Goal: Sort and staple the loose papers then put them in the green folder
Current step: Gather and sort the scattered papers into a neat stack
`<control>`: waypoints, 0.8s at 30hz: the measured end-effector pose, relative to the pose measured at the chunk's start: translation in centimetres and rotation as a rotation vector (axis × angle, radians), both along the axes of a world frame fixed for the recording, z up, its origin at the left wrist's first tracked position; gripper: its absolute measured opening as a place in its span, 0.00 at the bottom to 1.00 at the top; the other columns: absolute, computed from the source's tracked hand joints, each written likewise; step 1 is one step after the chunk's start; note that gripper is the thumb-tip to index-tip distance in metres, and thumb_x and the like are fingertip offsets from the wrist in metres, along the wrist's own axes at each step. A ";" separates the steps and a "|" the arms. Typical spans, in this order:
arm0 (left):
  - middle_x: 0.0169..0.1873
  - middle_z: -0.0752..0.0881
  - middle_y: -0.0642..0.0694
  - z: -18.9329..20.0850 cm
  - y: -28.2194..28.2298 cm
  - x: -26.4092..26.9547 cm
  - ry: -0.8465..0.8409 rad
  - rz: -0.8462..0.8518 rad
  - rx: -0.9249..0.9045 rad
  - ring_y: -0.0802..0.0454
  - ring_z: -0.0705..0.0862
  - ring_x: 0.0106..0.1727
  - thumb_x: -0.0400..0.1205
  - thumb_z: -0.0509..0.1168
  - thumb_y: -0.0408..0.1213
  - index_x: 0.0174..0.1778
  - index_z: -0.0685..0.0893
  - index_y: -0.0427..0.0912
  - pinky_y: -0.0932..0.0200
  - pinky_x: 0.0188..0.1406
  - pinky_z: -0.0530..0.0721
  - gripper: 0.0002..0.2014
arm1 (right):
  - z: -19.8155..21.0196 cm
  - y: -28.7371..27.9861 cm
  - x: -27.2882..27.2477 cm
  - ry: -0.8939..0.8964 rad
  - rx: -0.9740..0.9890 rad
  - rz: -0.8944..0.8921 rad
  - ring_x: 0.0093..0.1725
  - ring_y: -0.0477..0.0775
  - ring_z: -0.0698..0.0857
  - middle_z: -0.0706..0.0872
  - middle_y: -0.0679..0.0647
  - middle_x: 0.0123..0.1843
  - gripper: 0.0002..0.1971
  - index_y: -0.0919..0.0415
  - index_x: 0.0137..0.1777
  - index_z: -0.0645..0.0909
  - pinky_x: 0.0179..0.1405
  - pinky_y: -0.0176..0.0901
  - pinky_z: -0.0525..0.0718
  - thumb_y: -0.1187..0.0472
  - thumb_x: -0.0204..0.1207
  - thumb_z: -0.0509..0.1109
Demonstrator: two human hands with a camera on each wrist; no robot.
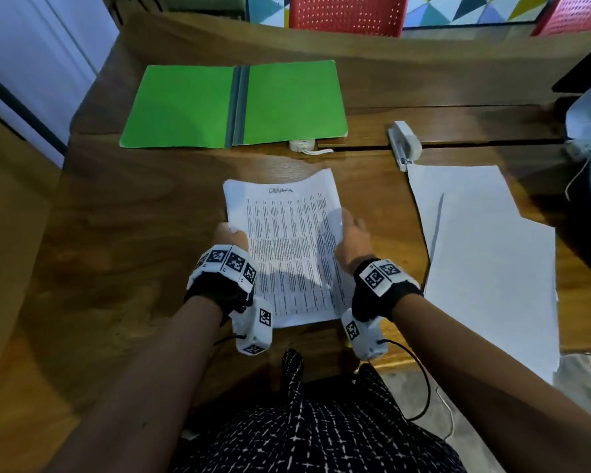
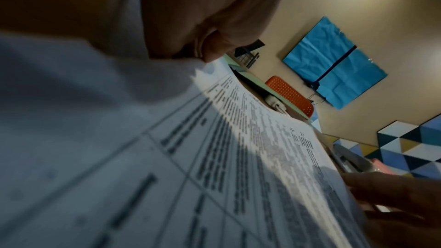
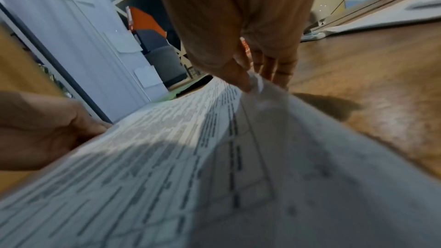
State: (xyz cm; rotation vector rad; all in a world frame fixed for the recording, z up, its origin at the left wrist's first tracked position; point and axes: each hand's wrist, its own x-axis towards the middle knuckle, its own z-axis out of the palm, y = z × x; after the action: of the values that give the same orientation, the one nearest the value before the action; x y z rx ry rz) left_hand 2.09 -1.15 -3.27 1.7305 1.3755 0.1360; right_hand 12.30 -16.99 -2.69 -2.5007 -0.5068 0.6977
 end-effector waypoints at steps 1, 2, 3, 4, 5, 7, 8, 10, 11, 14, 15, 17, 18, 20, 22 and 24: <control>0.66 0.79 0.29 -0.3 -0.1 -0.2 0.037 -0.004 0.009 0.33 0.78 0.67 0.86 0.50 0.30 0.67 0.73 0.25 0.48 0.63 0.76 0.18 | -0.6 -0.2 0.1 0.003 -0.069 0.052 0.73 0.67 0.70 0.64 0.67 0.75 0.34 0.65 0.80 0.56 0.76 0.52 0.69 0.79 0.74 0.60; 0.67 0.79 0.30 -0.6 -0.2 -0.4 0.069 -0.003 0.006 0.34 0.78 0.67 0.86 0.51 0.31 0.68 0.74 0.27 0.49 0.63 0.76 0.18 | -1.1 -0.5 0.2 -0.015 -0.129 0.107 0.73 0.67 0.69 0.64 0.67 0.75 0.31 0.67 0.78 0.59 0.76 0.51 0.69 0.76 0.75 0.61; 0.68 0.78 0.31 -0.6 -0.4 -0.5 0.100 0.008 -0.001 0.34 0.78 0.67 0.86 0.52 0.33 0.69 0.74 0.29 0.49 0.63 0.76 0.18 | -1.5 -0.8 0.4 -0.037 -0.171 0.147 0.73 0.68 0.68 0.64 0.67 0.75 0.27 0.69 0.76 0.62 0.76 0.52 0.69 0.73 0.76 0.61; 0.69 0.77 0.31 -0.5 -0.5 -0.5 0.146 0.022 0.001 0.33 0.77 0.68 0.85 0.53 0.35 0.70 0.73 0.30 0.48 0.64 0.75 0.19 | -1.7 -1.1 0.7 -0.053 -0.189 0.172 0.73 0.68 0.68 0.65 0.67 0.75 0.24 0.71 0.73 0.65 0.76 0.53 0.70 0.72 0.76 0.61; 0.71 0.73 0.31 -0.2 -0.6 -0.3 0.205 0.035 0.014 0.33 0.76 0.68 0.85 0.54 0.38 0.71 0.72 0.30 0.47 0.65 0.74 0.20 | -1.7 -1.3 1.0 -0.073 -0.187 0.188 0.73 0.68 0.67 0.66 0.67 0.75 0.21 0.71 0.70 0.68 0.75 0.54 0.70 0.72 0.77 0.60; 0.73 0.66 0.32 0.7 -1.1 0.5 0.295 0.089 0.023 0.35 0.74 0.69 0.84 0.58 0.40 0.72 0.67 0.31 0.46 0.66 0.73 0.23 | -1.2 -2.2 2.1 -0.138 -0.119 0.198 0.74 0.65 0.68 0.72 0.67 0.73 0.18 0.70 0.66 0.75 0.74 0.51 0.69 0.73 0.76 0.60; 0.73 0.65 0.33 1.1 -1.3 1.2 0.296 0.118 0.030 0.36 0.74 0.69 0.83 0.60 0.40 0.72 0.65 0.32 0.47 0.65 0.74 0.24 | -0.8 -2.9 2.8 -0.177 -0.058 0.164 0.74 0.64 0.68 0.74 0.66 0.73 0.18 0.69 0.66 0.77 0.74 0.50 0.68 0.72 0.76 0.61; 0.73 0.64 0.36 1.7 -1.9 2.9 0.226 0.149 0.066 0.38 0.73 0.70 0.81 0.62 0.37 0.73 0.65 0.34 0.49 0.66 0.74 0.25 | 0.0 -5.0 5.0 -0.205 0.056 -0.009 0.72 0.65 0.73 0.74 0.67 0.72 0.18 0.67 0.66 0.79 0.74 0.48 0.68 0.70 0.77 0.63; 0.73 0.64 0.37 1.7 -2.1 3.8 0.170 0.137 0.085 0.39 0.73 0.70 0.81 0.61 0.34 0.73 0.65 0.35 0.50 0.67 0.73 0.25 | 0.3 -6.4 6.3 -0.214 0.088 -0.105 0.70 0.66 0.75 0.74 0.69 0.71 0.17 0.67 0.65 0.80 0.73 0.49 0.69 0.70 0.76 0.64; 0.73 0.68 0.35 1.7 -4.2 7.5 0.052 -0.041 0.135 0.38 0.73 0.71 0.81 0.56 0.27 0.70 0.75 0.35 0.53 0.71 0.71 0.20 | 0.0 -11.3 10.3 -0.264 0.061 -0.322 0.66 0.71 0.77 0.77 0.72 0.67 0.16 0.70 0.62 0.81 0.70 0.54 0.74 0.70 0.74 0.65; 0.72 0.72 0.34 1.8 -5.5 8.8 0.025 -0.129 0.152 0.37 0.75 0.71 0.81 0.56 0.27 0.66 0.79 0.35 0.54 0.72 0.71 0.18 | -0.1 -13.0 11.3 -0.276 0.003 -0.366 0.67 0.72 0.76 0.77 0.72 0.68 0.17 0.69 0.63 0.80 0.69 0.57 0.74 0.69 0.74 0.65; 0.69 0.79 0.35 1.9 -8.3 11.1 -0.005 -0.306 0.157 0.37 0.78 0.69 0.81 0.55 0.26 0.62 0.84 0.34 0.54 0.70 0.74 0.17 | -0.4 -16.0 12.9 -0.243 -0.161 -0.455 0.71 0.71 0.71 0.73 0.69 0.72 0.21 0.64 0.68 0.76 0.70 0.62 0.72 0.63 0.75 0.67; 0.67 0.81 0.35 1.8 -9.8 12.2 -0.004 -0.371 0.128 0.37 0.79 0.67 0.82 0.55 0.26 0.61 0.84 0.33 0.54 0.68 0.76 0.17 | -0.6 -17.4 13.4 -0.209 -0.247 -0.487 0.74 0.70 0.67 0.69 0.66 0.75 0.24 0.60 0.71 0.72 0.71 0.65 0.68 0.58 0.75 0.68; 0.60 0.83 0.35 1.2 -12.8 14.3 0.050 -0.471 0.017 0.40 0.82 0.60 0.82 0.55 0.27 0.60 0.84 0.29 0.57 0.58 0.78 0.16 | -1.1 -20.0 14.1 -0.141 -0.388 -0.524 0.78 0.70 0.59 0.61 0.62 0.80 0.32 0.54 0.74 0.65 0.75 0.71 0.60 0.47 0.72 0.70; 0.57 0.81 0.35 0.5 -15.6 15.9 0.137 -0.532 -0.045 0.43 0.82 0.53 0.80 0.59 0.33 0.55 0.84 0.30 0.60 0.51 0.77 0.14 | -1.9 -22.1 14.5 -0.074 -0.438 -0.585 0.80 0.71 0.53 0.54 0.62 0.82 0.43 0.49 0.76 0.60 0.75 0.77 0.56 0.35 0.64 0.72; 0.69 0.71 0.33 -0.4 -18.0 17.2 0.200 -0.558 -0.098 0.40 0.79 0.62 0.81 0.61 0.40 0.63 0.77 0.29 0.56 0.63 0.76 0.20 | -2.7 -23.4 14.6 -0.018 -0.396 -0.669 0.79 0.73 0.54 0.55 0.64 0.81 0.50 0.45 0.76 0.57 0.73 0.78 0.59 0.29 0.56 0.73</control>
State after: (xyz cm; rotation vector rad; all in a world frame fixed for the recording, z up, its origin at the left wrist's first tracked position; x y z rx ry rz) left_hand 19.29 -19.18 -3.67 2.0144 0.9646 -0.4161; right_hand 26.90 -40.41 -5.40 -2.7809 0.5058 0.5341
